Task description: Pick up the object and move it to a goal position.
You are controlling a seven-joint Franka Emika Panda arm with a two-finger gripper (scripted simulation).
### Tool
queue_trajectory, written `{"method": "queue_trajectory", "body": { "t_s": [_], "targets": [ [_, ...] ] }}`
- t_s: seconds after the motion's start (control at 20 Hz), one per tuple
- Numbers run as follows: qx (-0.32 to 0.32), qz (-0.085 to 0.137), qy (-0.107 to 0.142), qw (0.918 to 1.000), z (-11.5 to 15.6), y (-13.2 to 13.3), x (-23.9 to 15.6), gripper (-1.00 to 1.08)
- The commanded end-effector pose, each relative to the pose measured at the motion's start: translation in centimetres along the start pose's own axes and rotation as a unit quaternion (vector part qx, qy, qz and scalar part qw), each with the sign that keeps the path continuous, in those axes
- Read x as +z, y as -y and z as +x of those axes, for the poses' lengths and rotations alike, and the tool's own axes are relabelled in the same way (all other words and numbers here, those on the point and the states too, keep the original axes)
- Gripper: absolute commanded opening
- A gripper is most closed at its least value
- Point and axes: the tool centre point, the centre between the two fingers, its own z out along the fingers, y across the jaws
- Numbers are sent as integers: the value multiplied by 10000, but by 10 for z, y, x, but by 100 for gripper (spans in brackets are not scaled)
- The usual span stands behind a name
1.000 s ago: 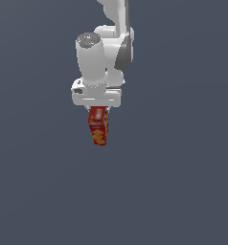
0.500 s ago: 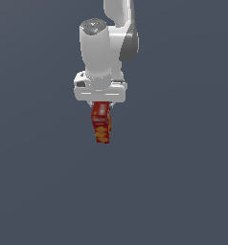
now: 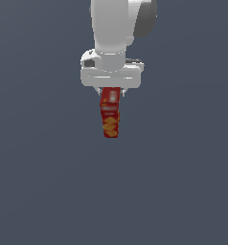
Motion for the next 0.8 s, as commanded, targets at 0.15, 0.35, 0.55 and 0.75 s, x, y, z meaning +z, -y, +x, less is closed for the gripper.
{"method": "queue_trajectory", "body": {
  "t_s": [0.15,0.35,0.55,0.75],
  "targets": [
    [1,-1,-4,10000,9,30,-54,-100],
    [-1,2,-3,10000,15,50,-90,-100],
    [-2,5,-2,10000,21,68,-121,-100],
    [-2,5,-2,10000,26,84,-149,-100]
  ]
}}
